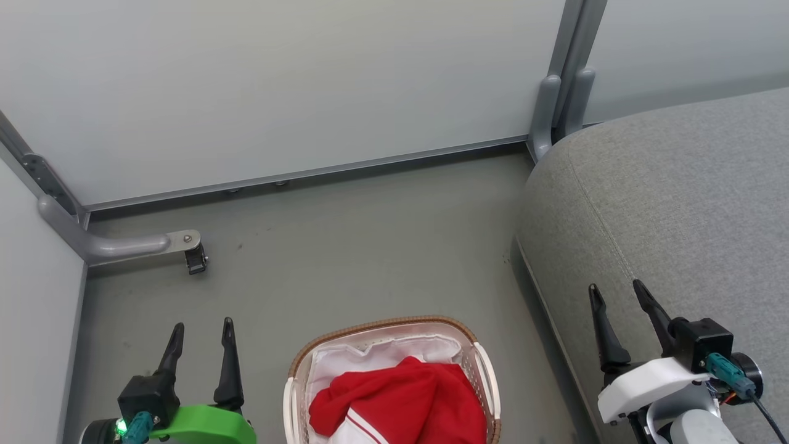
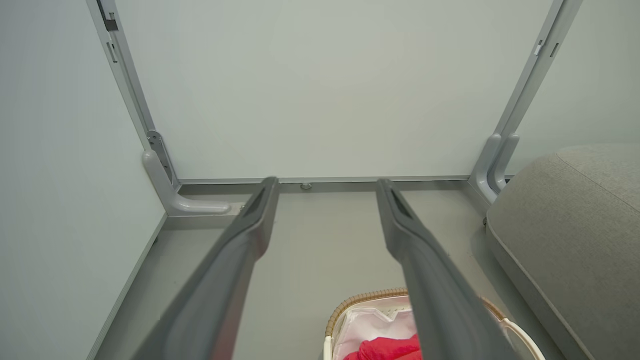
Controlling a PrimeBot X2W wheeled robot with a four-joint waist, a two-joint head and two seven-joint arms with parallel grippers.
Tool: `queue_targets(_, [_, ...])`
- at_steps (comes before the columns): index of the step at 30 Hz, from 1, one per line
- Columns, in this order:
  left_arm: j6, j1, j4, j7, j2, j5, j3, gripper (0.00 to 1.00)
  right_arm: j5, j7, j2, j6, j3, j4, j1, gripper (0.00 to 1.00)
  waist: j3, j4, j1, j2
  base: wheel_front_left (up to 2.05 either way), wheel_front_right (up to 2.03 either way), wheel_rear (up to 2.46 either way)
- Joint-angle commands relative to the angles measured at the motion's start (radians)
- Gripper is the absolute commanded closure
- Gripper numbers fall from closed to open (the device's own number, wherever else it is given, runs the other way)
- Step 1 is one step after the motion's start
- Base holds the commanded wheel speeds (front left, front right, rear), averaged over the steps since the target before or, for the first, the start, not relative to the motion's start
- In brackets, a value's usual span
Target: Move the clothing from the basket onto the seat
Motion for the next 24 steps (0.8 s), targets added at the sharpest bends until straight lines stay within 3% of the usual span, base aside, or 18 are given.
queue_targets(1, [0.001,0.025,0.0,-0.008,0.006,0.018,0.001,0.0,-0.017,-0.009,0.001,0.0,-0.003,0.003,0.012,0.0,0.0,-0.002,0.0,0.0,0.0,0.0,0.0])
queue_targets(9, [-0.009,0.009,-0.002,-0.014,0.006,0.039,-0.025,0.0,-0.032,-0.014,0.009,0.0,0.007,-0.015,-0.015,0.0,0.042,-0.021,0.0,0.0,0.0,0.0,0.0])
queue_targets(16, [-0.01,-0.065,0.028,-0.013,0.007,0.012,-0.069,0.0,-0.016,-0.014,0.005,0.0,0.022,-0.042,-0.079,0.0,0.172,-0.059,0.0,0.0,0.0,0.0,0.0])
queue_targets(24, [-0.024,-0.176,0.095,-0.013,0.006,-0.011,-0.138,0.0,0.084,-0.014,-0.001,0.0,0.079,-0.021,-0.182,0.0,0.326,-0.12,0.0,0.0,0.0,0.0,0.0])
